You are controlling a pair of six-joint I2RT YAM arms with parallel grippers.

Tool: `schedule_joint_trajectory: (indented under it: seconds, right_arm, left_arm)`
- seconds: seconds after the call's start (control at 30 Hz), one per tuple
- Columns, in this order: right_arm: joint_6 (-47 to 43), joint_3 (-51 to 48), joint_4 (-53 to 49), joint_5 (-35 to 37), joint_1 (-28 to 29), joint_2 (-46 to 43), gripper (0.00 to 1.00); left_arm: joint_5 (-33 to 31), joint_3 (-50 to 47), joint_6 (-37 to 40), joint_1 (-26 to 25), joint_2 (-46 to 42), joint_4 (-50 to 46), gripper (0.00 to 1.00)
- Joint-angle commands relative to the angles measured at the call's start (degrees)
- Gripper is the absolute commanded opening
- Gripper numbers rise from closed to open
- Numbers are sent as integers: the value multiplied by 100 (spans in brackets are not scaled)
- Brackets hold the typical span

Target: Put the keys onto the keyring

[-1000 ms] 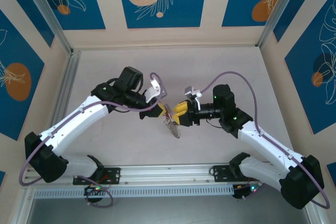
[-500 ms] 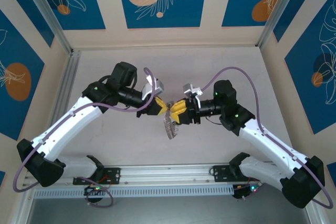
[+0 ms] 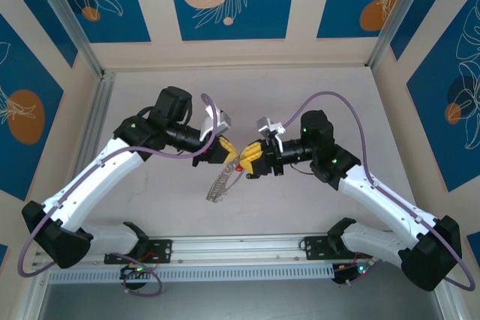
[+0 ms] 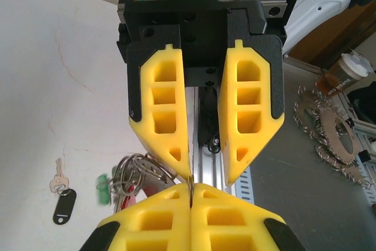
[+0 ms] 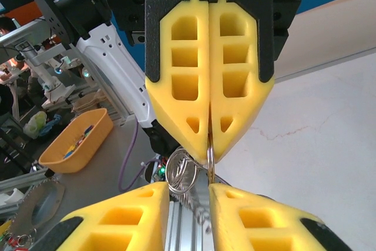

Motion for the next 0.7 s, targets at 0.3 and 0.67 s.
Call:
schedule_joint_trajectory:
  seconds: [0.3,0.67]
  right_arm:
    - [-203,318,165,105,253,182,24]
    - [-265,341,161,158,260,156,20]
  left_arm:
    - [284,223,77,-58,43,112,0]
    - [-1,563,565,-200,267,-725,0]
